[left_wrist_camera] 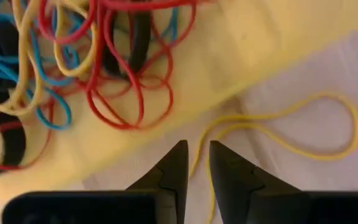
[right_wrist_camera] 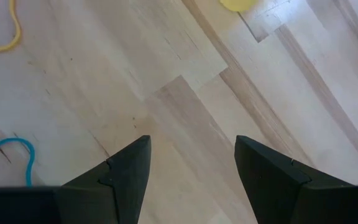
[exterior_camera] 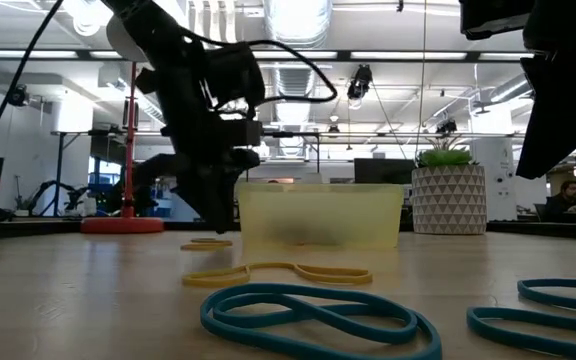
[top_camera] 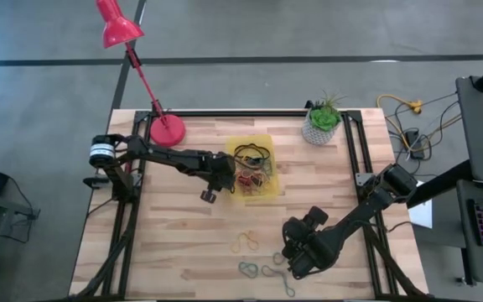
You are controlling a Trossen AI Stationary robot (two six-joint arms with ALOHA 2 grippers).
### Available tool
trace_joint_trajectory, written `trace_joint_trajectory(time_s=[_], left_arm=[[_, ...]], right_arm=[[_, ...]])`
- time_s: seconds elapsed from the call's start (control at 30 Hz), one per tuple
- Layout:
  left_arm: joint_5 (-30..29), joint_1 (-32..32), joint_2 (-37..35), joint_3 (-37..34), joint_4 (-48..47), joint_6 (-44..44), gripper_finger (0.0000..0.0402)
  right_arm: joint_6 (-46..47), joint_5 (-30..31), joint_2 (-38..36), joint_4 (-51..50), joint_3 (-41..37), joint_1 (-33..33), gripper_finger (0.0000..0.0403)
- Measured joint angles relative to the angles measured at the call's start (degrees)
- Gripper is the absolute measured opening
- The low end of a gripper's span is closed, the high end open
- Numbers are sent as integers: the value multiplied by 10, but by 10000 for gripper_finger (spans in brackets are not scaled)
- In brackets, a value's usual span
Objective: Pick and place rubber bands into bin
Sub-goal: Put the yellow rubber band into the yellow bin
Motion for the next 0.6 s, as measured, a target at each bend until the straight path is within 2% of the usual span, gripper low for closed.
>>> trace_joint_trajectory(time_s=[0.13, 0.33, 0.6], left_arm=[[-1, 9, 7, 0, -13, 0, 58], [42, 17, 24, -5, -20, 0, 80], [61, 24, 27, -6, -19, 0, 82]], right_arm=[[0, 0, 0, 0, 0, -2, 219], [0, 0, 0, 0, 0, -3, 219], [-2, 0, 0, 0, -3, -8, 219]])
